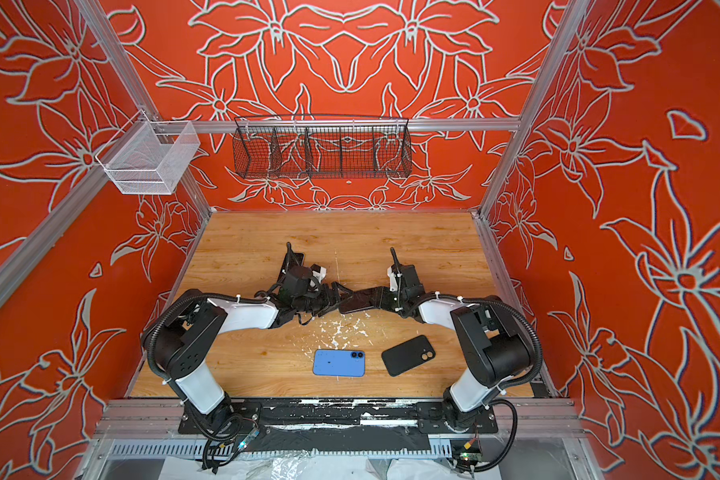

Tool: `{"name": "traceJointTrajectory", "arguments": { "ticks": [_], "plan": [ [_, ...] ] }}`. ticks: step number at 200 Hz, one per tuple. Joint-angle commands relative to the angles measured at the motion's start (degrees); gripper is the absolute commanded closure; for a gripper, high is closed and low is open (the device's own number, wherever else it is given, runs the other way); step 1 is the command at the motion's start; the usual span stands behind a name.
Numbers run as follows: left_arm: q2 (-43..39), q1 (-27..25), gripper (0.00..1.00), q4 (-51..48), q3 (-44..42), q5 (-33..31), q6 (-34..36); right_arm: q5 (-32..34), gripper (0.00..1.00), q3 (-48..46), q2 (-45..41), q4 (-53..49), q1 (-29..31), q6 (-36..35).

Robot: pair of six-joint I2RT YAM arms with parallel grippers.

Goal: Put the phone into the phone case

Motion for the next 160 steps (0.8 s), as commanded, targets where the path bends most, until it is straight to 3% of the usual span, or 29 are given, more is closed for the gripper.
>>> {"name": "traceJointTrajectory", "arguments": {
  "ticks": [1, 51, 113, 160],
  "plan": [
    [-2.96, -1.19, 0.17, 1.5, 1.68, 0.97, 1.38, -2.71, 0.46, -3.58, 3.86, -14.18, 1.29, 2.01],
    [-3.84, -1.19, 0.16, -0.08, 0.73, -1.19, 1.75, -1.69, 0.44, 1.26, 1.6, -19.64, -0.16, -1.09],
    [-3.16, -1.19, 0.16, 0.76, 2.04, -1.02, 1.61, -4.19, 0.42, 4.02, 3.56, -19.01, -0.61, -3.52],
    [-2.96, -1.19, 0.16, 0.36, 2.22, -1.18, 1.54, -10.68, 0.4, 6.74, 6.64, -17.02, -0.95, -6.51]
  ]
}}
